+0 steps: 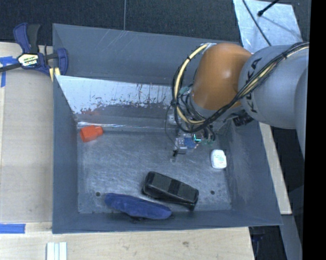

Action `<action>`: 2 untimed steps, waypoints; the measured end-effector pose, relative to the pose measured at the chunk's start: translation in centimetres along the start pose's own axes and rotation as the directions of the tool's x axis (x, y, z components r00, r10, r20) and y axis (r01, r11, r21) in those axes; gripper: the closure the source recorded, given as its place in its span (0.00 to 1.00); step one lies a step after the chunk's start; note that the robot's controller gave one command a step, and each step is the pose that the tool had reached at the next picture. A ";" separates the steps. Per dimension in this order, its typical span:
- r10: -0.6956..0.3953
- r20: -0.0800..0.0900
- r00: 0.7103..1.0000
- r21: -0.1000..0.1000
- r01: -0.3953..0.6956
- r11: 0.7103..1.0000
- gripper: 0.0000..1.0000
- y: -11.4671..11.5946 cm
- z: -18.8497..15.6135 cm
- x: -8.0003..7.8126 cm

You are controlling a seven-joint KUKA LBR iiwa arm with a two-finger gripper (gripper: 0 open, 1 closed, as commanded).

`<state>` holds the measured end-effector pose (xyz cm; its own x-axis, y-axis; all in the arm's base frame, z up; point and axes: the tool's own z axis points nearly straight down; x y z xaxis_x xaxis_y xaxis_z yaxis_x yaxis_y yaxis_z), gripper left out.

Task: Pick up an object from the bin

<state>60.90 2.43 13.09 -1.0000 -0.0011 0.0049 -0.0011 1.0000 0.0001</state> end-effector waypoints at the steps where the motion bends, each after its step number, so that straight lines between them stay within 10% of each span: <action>1: -0.363 0.004 0.932 0.004 0.363 0.932 0.00 -8.4 6.0 -1.2; 2: -0.508 0.011 0.861 0.007 0.508 0.861 0.00 -13.7 5.9 -2.0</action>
Offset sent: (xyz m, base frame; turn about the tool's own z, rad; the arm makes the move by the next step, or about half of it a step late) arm 0.0117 -0.0811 -0.0597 -0.3758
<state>62.87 -11.30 7.16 -0.8608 -0.5089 -0.0064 -0.5089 0.8608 -0.0042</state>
